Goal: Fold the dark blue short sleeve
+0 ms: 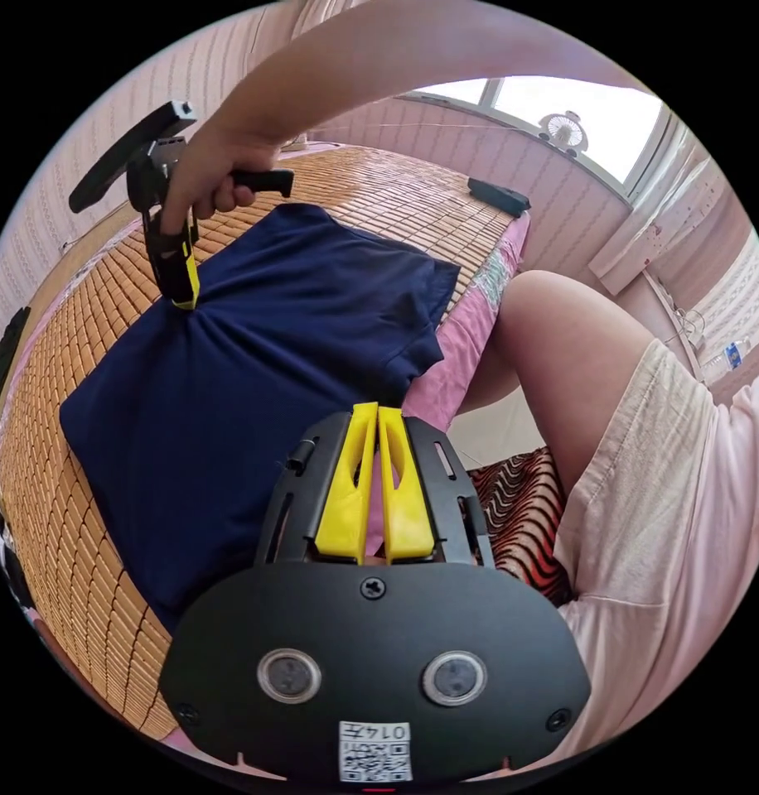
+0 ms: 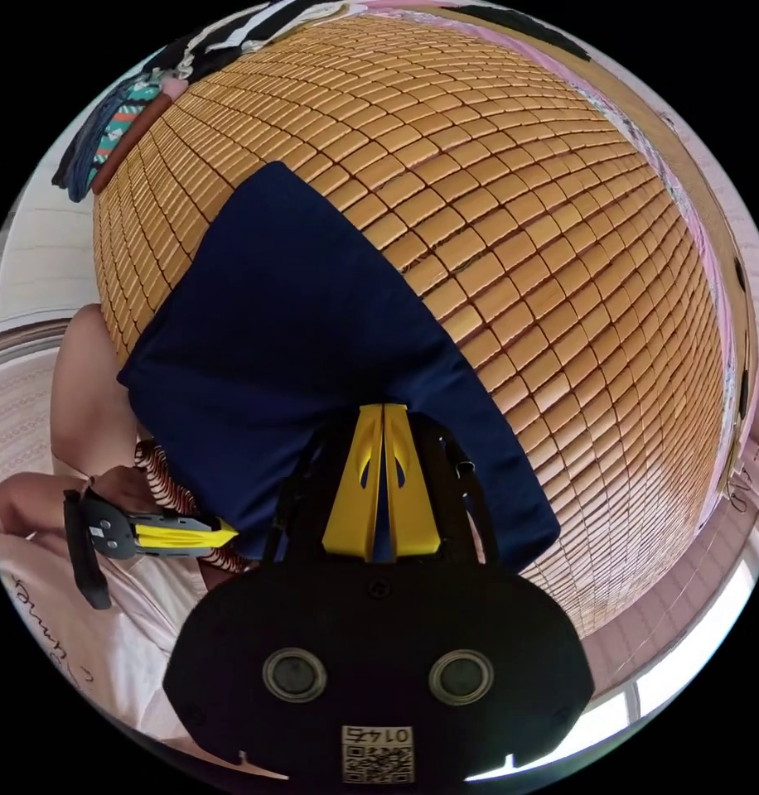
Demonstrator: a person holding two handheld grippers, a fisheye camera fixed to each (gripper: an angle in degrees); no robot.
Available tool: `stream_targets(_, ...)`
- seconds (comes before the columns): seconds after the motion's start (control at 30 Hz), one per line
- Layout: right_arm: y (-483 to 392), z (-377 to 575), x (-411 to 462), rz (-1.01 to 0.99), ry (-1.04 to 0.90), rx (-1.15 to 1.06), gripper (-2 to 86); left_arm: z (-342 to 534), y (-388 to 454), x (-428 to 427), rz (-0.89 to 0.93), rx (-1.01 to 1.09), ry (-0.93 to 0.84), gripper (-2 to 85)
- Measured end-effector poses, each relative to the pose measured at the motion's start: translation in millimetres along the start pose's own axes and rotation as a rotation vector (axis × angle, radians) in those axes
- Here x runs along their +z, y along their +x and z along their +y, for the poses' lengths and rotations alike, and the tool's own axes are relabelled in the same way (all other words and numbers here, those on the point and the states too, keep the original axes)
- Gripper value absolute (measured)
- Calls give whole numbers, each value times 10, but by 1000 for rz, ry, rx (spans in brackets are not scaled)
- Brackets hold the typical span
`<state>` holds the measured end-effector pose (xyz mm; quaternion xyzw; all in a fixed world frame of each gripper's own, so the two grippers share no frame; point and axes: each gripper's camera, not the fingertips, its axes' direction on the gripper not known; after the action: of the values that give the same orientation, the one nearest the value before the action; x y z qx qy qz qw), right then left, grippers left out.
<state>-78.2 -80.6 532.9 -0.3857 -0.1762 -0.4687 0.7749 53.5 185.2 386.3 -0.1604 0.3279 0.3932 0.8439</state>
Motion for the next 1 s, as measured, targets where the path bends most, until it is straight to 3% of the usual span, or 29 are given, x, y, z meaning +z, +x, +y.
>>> stream_targets(0.1,83,28,-78,43,28,15,-5,-1,108,183,37,52,-91,-10)
stream_targets(0.33,300,374,39,8,62,57,-3,13,264,139,-61,46,-9,-7)
stream_targets(0.5,564,1401,-262,-90,400,211,1,7,244,-159,-21,65,61,6)
stream_targets(0.57,685,2253,-276,-141,528,332,9,42,242,-276,-4,67,85,23)
stream_targets(0.77,665,4186,335,-229,508,597,95,-67,280,-342,35,25,194,120)
stream_targets(1.0,693,5109,775,-313,402,709,109,-663,507,92,103,136,175,134)
